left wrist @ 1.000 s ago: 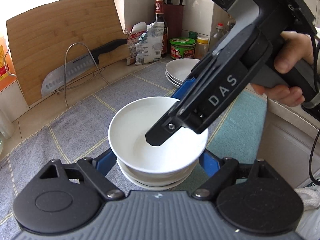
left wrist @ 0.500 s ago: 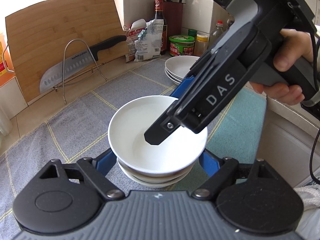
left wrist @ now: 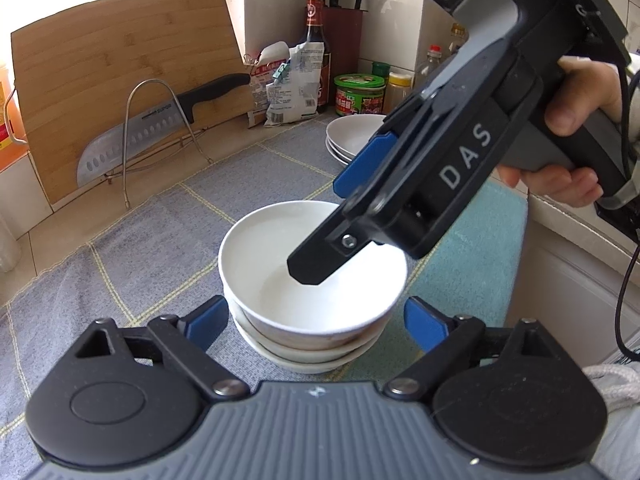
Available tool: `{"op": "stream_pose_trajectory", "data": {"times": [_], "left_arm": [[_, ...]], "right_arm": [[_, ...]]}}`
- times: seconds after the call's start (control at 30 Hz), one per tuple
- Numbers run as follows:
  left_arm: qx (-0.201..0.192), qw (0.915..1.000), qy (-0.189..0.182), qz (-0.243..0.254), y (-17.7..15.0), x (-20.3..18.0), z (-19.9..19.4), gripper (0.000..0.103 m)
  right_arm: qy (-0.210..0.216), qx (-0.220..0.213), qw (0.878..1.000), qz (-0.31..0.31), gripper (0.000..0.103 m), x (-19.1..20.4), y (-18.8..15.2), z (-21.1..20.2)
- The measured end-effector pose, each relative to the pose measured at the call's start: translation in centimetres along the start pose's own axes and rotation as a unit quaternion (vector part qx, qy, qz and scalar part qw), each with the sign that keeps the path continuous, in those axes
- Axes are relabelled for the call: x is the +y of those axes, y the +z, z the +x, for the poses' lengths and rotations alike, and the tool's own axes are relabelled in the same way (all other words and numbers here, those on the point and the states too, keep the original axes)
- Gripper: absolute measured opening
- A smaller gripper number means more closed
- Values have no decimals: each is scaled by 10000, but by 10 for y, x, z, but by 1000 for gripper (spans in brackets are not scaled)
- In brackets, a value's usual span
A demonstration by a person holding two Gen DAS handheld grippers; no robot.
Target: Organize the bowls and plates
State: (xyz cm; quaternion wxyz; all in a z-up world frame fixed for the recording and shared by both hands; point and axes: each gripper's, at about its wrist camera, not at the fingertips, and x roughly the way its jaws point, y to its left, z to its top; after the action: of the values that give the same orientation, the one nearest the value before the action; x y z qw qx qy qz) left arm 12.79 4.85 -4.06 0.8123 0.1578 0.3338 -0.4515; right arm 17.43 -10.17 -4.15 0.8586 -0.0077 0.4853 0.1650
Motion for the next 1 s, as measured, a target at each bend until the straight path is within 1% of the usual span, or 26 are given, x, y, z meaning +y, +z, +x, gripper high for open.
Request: {"op": "stream_pose_trajectory", "data": {"times": [0.13,0.43,0.5,0.6,0.77,0.9,1.0], "left_arm": [[11,10000,38,25,-4,1,-5,95],[18,9998,206,-33,-18,4,-17,95],[50,9998,193,-43,-23,7,-17,95],[120,9998,153,-31,-32,11,-11,95],[260,9996,40,47,-43,16,5,95],[366,9992,-51,129,-47,17,17,95],[450,9988,-35,174,-48,14,25,95]], "right_arm": [[-70,-69,9999,-63,103,4,-2,-2],[-324,-207,9991,-153,103,17,-2,0],[-334,-229,9991,-117,103,19,-4,-2],[-354,-221,9991,-25,103,20,-10,-4],[-531,-173,9984,122,103,27,-27,-10],[-660,-85,9976,190,103,29,-41,-15],[-703,3,9974,174,103,27,-49,-13]]}}
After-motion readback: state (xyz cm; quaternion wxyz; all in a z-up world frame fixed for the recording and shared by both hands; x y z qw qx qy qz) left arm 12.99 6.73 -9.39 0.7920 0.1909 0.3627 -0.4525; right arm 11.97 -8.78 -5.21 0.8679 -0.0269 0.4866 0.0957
